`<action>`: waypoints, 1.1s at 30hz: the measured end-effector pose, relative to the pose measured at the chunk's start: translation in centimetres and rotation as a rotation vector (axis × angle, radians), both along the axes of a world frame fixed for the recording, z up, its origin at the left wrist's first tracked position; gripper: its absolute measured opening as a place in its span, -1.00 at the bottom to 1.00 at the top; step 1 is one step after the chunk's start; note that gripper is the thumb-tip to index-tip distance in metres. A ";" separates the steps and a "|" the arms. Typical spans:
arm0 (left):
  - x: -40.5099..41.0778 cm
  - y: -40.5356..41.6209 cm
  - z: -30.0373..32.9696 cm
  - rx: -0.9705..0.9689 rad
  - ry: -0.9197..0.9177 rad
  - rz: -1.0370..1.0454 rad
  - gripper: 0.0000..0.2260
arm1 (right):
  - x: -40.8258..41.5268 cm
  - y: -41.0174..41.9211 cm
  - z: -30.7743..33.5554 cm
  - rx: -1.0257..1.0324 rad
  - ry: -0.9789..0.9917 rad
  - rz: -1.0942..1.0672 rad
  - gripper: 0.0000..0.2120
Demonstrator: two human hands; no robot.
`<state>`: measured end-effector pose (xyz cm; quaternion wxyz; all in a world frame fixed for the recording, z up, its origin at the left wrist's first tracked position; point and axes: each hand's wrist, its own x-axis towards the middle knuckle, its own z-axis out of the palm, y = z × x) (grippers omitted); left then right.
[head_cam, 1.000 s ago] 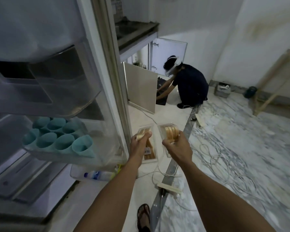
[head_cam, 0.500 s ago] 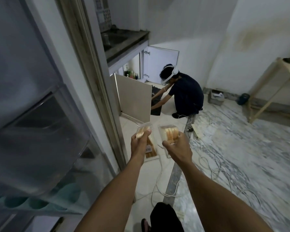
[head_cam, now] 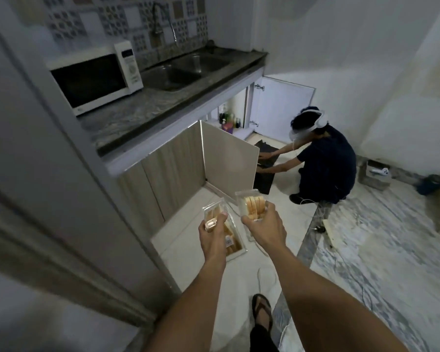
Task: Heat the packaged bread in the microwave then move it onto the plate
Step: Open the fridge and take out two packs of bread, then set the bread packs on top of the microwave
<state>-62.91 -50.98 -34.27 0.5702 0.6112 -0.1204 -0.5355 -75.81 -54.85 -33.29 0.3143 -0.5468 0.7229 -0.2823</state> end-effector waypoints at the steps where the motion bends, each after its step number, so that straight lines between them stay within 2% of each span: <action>1: -0.1 -2.1 -0.8 0.003 0.005 0.039 -0.41 | 0.0 -2.7 -0.6 0.006 0.010 0.039 -0.33; 9: 0.7 -16.4 0.0 0.028 -0.027 0.289 -0.51 | -1.8 -18.8 -0.8 0.054 -0.001 0.259 -0.28; 14: 1.4 -22.0 1.6 0.003 0.030 0.337 -0.58 | -1.6 -25.9 -0.1 0.033 -0.017 0.322 -0.34; 19: 4.4 -26.1 2.4 -0.005 0.000 0.315 -0.39 | 0.8 -31.6 1.6 -0.010 -0.045 0.409 -0.36; 22: 7.4 -29.1 3.1 -0.048 -0.067 0.324 -0.36 | 3.6 -35.7 2.3 -0.033 -0.047 0.470 -0.37; 27: 12.7 -33.7 5.2 -0.136 -0.078 0.386 -0.54 | 10.1 -41.6 3.9 -0.055 -0.181 0.535 -0.35; 30: 17.8 -37.7 6.1 -0.166 -0.079 0.412 -0.37 | 15.6 -46.1 5.4 -0.001 -0.372 0.596 -0.26; 33: 22.9 -41.5 8.1 -0.165 -0.110 0.428 -0.28 | 21.1 -50.2 7.4 0.068 -0.432 0.686 -0.17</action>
